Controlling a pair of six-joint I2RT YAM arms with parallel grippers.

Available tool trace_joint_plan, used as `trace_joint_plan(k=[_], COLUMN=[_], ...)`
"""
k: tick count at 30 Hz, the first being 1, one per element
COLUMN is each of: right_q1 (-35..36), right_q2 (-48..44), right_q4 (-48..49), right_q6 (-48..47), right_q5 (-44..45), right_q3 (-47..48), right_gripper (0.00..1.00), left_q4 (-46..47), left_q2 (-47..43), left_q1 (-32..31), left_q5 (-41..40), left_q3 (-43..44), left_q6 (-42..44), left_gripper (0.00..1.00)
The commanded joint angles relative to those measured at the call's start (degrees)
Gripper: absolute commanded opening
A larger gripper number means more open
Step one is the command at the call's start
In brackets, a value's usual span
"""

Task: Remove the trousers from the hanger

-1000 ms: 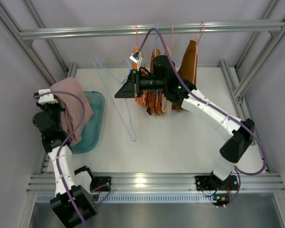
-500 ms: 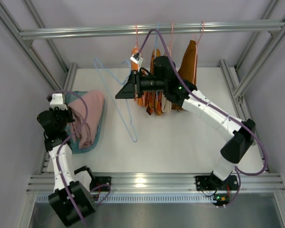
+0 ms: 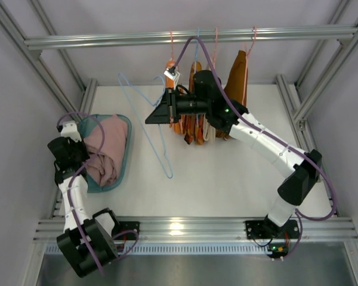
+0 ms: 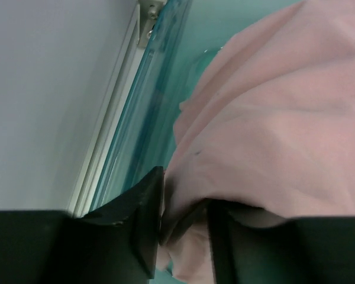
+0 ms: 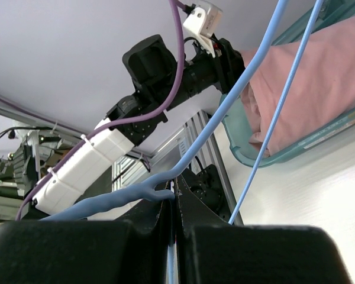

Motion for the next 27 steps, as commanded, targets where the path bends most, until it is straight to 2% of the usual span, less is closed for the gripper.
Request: trace_joint_plan(k=[1,2,3,6,8,9,11,17,20,21,23,27], right_q1=[-0.80,-0.80,-0.80,-0.80,-0.89,-0.89,-0.89,-0.89,-0.89,-0.89,-0.89,-0.89], right_q2=[-3.39,-3.91,-4.35,-6.37,-8.03,-8.57,-10.15,-12.61,-12.79,-12.71,-12.36,-11.47], right_q4=[0.07,-0.10,-0.10,0.07,0.25,0.33,0.34,0.16,0.25,0.25,0.25,0.25], right_q6=[-0.91,-0.91,-1.00,-1.26,-1.53,-1.53,-1.88,-2.84,-3.02,-3.02,-3.11,-2.14], right_q5=[0.18,0.18,0.18,0.00,-0.08,-0.17,-0.17,0.09,0.18,0.18,0.18,0.27], right_q3=[0.02,-0.24,-0.59,-3.48,-4.64,-5.42,-6.04,-7.54,-8.07,-7.98,-7.81,-6.67], right_gripper=[0.00,0.00,0.00,0.00,0.00,0.00,0.00,0.00,0.00,0.00,0.00,0.00], left_q4=[-7.77,-9.96,-10.85,-14.71,-16.38,-18.13,-19.99,-26.24,-25.27,-25.27,-25.45,-26.24], left_q2=[1.44,1.00,0.30,-4.87,-9.34,-10.68,-12.96,-12.71,-11.93,-11.31,-9.04,-6.21], left_q1=[0.38,0.38,0.47,0.47,0.47,0.47,0.47,0.47,0.47,0.38,0.47,0.47], left_q5=[-3.40,-3.49,-3.06,3.60,9.49,11.34,14.33,15.22,21.45,27.04,32.43,37.10], left_q3=[5.72,6.52,7.65,9.42,10.38,10.91,13.55,20.05,19.45,19.44,19.36,20.75], left_q6=[0.07,-1.24,-1.86,-3.01,-4.15,-4.33,-5.38,-6.53,-6.09,-5.74,-4.42,-3.10], left_gripper=[0.40,0.58,0.66,0.84,0.89,0.97,0.98,0.97,0.92,0.91,0.88,0.83])
